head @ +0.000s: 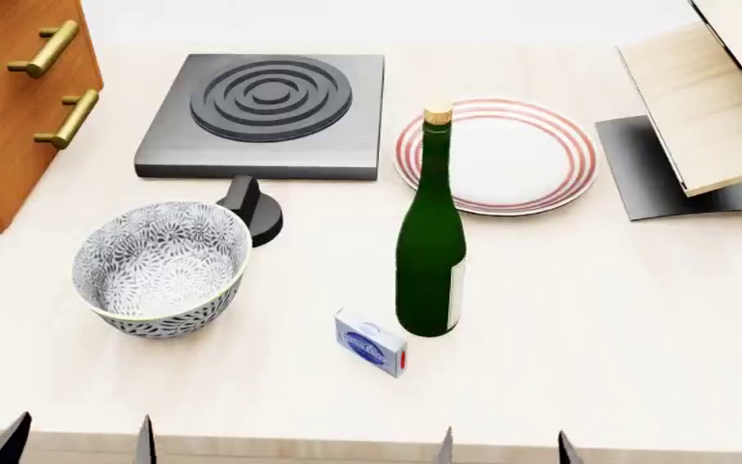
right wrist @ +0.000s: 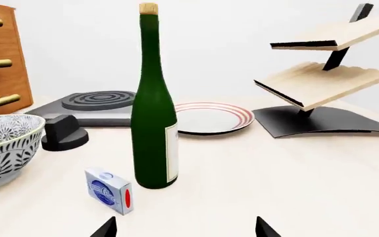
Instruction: Pick up the akita bowl and put it on the plate.
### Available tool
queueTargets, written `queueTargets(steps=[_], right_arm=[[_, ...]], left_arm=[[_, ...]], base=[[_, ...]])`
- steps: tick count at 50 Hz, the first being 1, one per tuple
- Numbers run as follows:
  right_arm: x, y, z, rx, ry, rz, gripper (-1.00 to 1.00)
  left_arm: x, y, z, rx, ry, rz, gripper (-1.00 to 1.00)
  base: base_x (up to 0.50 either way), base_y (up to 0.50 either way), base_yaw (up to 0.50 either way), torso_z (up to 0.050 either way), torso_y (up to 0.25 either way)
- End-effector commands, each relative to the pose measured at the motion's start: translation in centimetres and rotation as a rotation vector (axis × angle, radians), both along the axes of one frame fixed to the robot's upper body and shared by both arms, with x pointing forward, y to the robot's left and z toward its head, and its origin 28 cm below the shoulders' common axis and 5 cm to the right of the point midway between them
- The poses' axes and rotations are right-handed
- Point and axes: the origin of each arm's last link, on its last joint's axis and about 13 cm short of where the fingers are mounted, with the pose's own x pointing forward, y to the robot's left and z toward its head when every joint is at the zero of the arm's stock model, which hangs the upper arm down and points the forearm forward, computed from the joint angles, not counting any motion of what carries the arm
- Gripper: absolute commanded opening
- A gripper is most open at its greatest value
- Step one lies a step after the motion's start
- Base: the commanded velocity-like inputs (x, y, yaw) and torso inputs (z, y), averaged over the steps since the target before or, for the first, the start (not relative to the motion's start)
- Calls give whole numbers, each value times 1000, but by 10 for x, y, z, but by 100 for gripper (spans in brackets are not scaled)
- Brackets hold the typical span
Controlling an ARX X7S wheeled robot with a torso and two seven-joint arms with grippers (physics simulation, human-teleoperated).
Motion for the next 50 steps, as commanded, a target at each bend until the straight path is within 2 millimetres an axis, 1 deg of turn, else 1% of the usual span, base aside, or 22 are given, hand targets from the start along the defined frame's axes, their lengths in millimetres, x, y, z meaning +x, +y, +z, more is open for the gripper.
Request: queueTargets(steps=[1,2,3,4,6,10,15,22,25,31,50], right_arm=[[-1,0,30,6,-91,-5,100],[-2,-1,36,4,-111,-9,100],[-2,-1,36,4,-111,-9,100],[-8,0,44,5,-144,-7,100],[-13,0,51,6,-171,-7,100],[-19,-1,62,12,-213,-6,100],[-28,-2,77,10,-290,-18,100],[-44,-5,94,25,-381,-39,100],[-50,-5,96,26,-413,-41,100],[-55,-3,97,19,-456,-34,100],[-50,-2,87,21,-435,-8,100]], left_arm=[[-4,3,40,2,-121,14,100],[-6,3,46,16,-148,18,100],[-6,3,46,16,-148,18,100],[-12,2,58,17,-190,1,100],[-16,1,63,27,-213,12,100],[-29,1,83,45,-307,0,100],[-40,0,100,80,-398,22,100],[-51,0,113,84,-469,26,100],[-55,0,116,90,-486,26,100],[-59,1,116,84,-507,27,100],[-55,4,111,79,-501,49,100]], base=[[0,0,0,0,0],[0,0,0,0,0],[0,0,0,0,0],[0,0,0,0,0],[0,0,0,0,0],[0,0,0,0,0],[0,0,0,0,0],[0,0,0,0,0],[0,0,0,0,0],[0,0,0,0,0],[0,0,0,0,0]])
